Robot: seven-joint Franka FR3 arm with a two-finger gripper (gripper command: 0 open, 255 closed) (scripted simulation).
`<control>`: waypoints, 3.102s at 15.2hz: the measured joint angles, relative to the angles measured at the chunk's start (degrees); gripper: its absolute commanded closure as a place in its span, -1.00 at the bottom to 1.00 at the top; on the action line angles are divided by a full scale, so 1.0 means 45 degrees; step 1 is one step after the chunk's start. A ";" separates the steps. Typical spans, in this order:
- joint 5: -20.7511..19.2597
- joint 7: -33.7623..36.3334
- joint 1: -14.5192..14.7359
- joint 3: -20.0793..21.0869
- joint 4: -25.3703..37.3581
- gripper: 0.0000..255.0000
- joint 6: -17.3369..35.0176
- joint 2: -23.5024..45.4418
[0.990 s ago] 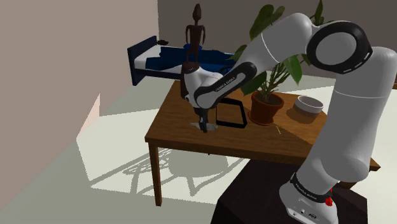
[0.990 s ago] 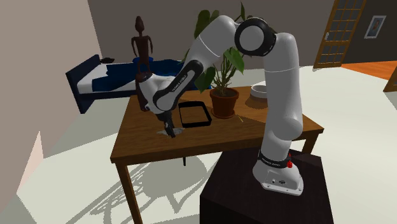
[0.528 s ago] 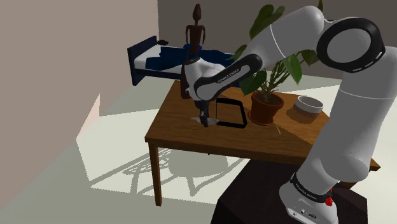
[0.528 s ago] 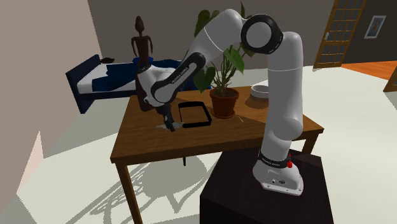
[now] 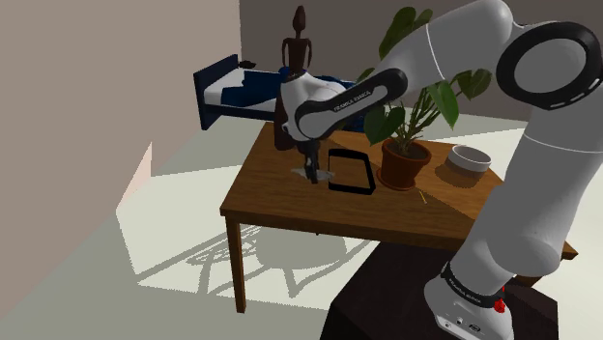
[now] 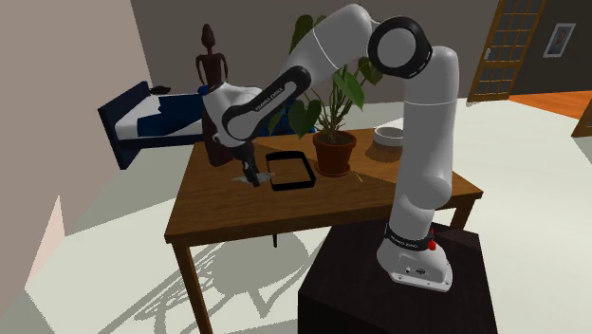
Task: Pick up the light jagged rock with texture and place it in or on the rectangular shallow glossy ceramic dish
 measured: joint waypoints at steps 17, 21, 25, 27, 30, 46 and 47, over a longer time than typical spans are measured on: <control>-0.0544 -0.3104 -0.1782 -0.1574 -0.0298 1.00 0.0238 -0.0821; -0.0670 -0.4238 -0.2418 -0.2131 0.0051 1.00 0.0392 -0.0630; -0.0741 -0.5353 -0.3102 -0.2692 0.0385 1.00 0.0856 -0.0156; -0.0761 -0.5444 -0.3188 -0.2757 0.0309 1.00 0.1112 -0.0008; -0.0784 -0.5392 -0.3233 -0.2783 0.0140 1.00 0.1558 0.0268; -0.0872 -0.5055 -0.3287 -0.2801 -0.0366 -1.00 0.2890 0.1126; -0.0872 -0.5055 -0.3287 -0.2801 -0.0366 -1.00 0.2891 0.1126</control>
